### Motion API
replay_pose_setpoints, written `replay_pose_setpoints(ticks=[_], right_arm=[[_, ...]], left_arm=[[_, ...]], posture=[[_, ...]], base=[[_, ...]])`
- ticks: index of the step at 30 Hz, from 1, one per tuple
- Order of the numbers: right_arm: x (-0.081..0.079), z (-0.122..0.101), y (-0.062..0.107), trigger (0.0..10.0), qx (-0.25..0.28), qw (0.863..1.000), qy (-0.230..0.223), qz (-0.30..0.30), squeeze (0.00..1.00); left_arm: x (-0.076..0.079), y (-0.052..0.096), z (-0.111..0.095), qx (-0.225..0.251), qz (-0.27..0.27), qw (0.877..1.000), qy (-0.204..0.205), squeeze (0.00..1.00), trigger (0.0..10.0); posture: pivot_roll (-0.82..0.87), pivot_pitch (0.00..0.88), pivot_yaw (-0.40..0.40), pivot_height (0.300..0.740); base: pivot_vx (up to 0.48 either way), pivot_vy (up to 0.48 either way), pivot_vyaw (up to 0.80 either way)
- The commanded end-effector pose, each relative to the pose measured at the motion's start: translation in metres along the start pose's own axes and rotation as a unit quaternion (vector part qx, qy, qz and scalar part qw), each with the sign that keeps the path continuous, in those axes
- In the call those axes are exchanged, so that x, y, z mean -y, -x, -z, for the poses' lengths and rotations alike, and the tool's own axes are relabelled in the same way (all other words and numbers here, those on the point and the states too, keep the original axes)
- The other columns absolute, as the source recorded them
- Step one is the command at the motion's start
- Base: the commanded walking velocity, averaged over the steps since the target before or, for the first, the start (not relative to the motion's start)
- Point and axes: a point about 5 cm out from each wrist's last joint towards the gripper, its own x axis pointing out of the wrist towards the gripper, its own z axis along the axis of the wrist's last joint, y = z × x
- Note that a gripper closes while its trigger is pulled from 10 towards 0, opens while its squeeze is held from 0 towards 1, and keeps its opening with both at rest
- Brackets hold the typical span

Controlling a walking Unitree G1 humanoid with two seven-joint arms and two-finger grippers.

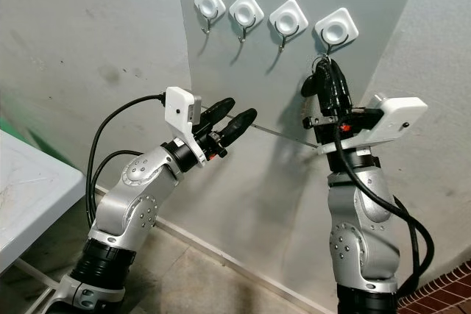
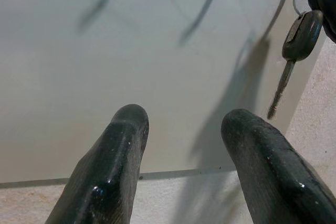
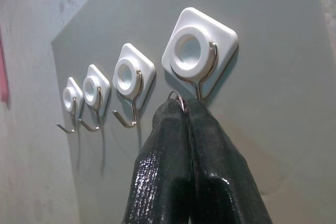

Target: Hang keys on a hook

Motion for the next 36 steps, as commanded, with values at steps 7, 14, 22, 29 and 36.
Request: replay_pose_setpoints(ticks=[7, 14, 22, 29, 36], right_arm=[[0.000, -0.029, -0.011, 10.0, 0.067, 0.998, -0.010, 0.013, 0.00], [0.000, -0.032, -0.013, 10.0, 0.075, 0.997, -0.019, 0.014, 0.00], [0.006, -0.034, -0.012, 10.0, 0.084, 0.995, -0.045, 0.040, 0.00], [0.012, -0.021, -0.004, 10.0, 0.057, 0.995, -0.062, 0.060, 0.00], [0.015, -0.002, 0.006, 10.0, 0.013, 0.993, -0.090, 0.076, 0.00]], left_arm=[[0.003, -0.001, -0.004, 0.006, 0.009, 1.000, -0.002, 0.00, 10.0], [0.004, -0.001, -0.004, 0.006, 0.009, 1.000, -0.002, 0.00, 10.0], [0.004, -0.001, -0.004, 0.007, 0.009, 1.000, 0.000, 0.00, 10.0], [0.005, -0.002, -0.004, 0.008, 0.010, 1.000, 0.001, 0.00, 10.0], [0.005, -0.002, -0.004, 0.009, 0.009, 1.000, 0.004, 0.00, 10.0]], posture=[[-0.02, 0.083, 0.023, 0.740], [-0.02, 0.082, 0.023, 0.740], [-0.02, 0.081, 0.023, 0.740], [-0.02, 0.081, 0.024, 0.740], [-0.02, 0.084, 0.024, 0.740]], base=[[0.000, 0.000, 0.00], [0.000, 0.000, 0.00], [0.000, 0.000, 0.00], [0.000, 0.000, 0.00], [0.000, 0.000, 0.00]])
